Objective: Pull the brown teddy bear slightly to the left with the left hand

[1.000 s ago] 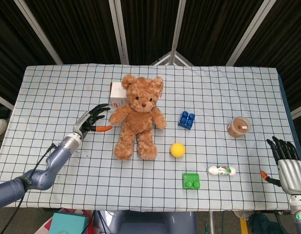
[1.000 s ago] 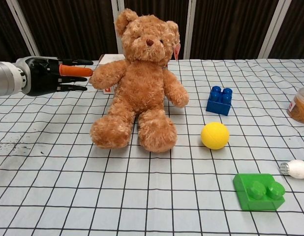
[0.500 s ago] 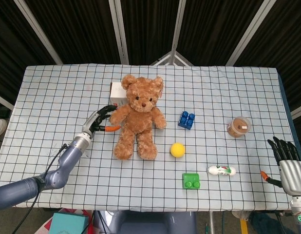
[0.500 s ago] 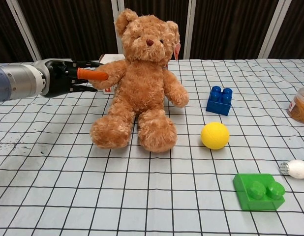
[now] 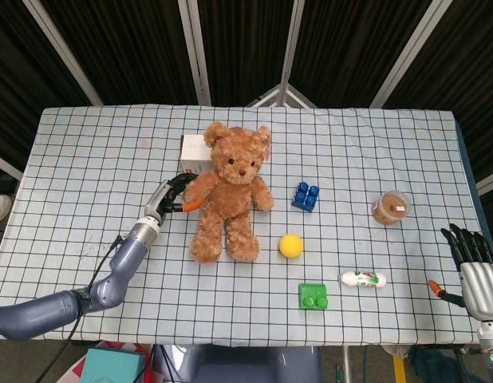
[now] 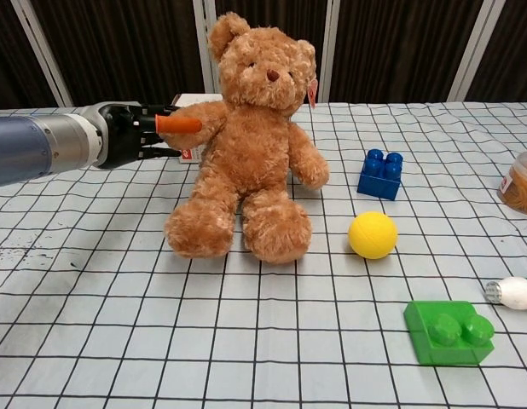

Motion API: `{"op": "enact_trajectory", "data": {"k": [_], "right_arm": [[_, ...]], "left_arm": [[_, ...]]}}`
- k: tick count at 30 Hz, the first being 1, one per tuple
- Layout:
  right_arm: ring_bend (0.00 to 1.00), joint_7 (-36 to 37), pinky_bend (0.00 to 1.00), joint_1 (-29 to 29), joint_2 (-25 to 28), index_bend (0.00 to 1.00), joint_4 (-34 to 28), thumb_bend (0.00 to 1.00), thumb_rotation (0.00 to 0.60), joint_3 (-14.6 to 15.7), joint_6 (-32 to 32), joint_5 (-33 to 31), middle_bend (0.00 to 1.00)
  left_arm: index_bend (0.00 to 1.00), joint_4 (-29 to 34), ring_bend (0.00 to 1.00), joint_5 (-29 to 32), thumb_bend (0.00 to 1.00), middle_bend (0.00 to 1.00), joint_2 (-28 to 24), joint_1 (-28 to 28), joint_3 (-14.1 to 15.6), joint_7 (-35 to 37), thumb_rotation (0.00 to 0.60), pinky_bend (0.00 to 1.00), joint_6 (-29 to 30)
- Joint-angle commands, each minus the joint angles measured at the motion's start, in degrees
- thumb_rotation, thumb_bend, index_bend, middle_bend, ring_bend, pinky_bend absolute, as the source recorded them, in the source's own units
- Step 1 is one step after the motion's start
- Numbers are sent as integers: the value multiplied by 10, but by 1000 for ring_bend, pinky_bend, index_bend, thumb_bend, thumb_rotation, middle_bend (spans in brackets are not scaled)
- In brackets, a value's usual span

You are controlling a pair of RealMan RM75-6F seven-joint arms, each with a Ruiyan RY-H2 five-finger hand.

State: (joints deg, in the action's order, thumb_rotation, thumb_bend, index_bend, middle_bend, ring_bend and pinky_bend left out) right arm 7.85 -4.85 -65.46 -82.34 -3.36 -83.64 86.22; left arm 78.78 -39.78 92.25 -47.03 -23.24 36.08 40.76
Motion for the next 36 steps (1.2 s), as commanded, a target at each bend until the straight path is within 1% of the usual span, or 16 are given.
{"op": "enact_trajectory", "data": {"k": [1,11,18,23,27,32,36], "right_arm": [[29,2,0,0,0,0,1,209,600,0,0,0,17],[29,3,0,0,1,0,1,208,600,0,3,-1,17],[29,1,0,-1,0,0,1,208,600,0,4,-3,17],[29,0,0,-1,0,0,1,209,600,0,4,-3,17],[29,0,0,-1,0,0,1,208,600,0,5,-2,17],[29,2,0,-1,0,0,0,209,600,0,3,-2,17],[29,1,0,0,0,0,0,209,600,0,3,-1,17]], "left_arm": [[346,-4,12,14,444,372,14,4,-10,-10,600,95,22],[374,-5,17,78,478,395,32,2,-23,-63,600,95,53],[400,-3,25,103,507,417,39,3,-30,-95,600,96,69],[409,2,27,107,514,426,42,8,-42,-105,600,96,80],[447,13,47,98,517,464,42,13,-50,-112,600,96,93],[479,5,49,96,516,490,48,20,-44,-127,600,96,103],[514,-24,53,101,520,518,59,23,-40,-141,600,97,103]]}}
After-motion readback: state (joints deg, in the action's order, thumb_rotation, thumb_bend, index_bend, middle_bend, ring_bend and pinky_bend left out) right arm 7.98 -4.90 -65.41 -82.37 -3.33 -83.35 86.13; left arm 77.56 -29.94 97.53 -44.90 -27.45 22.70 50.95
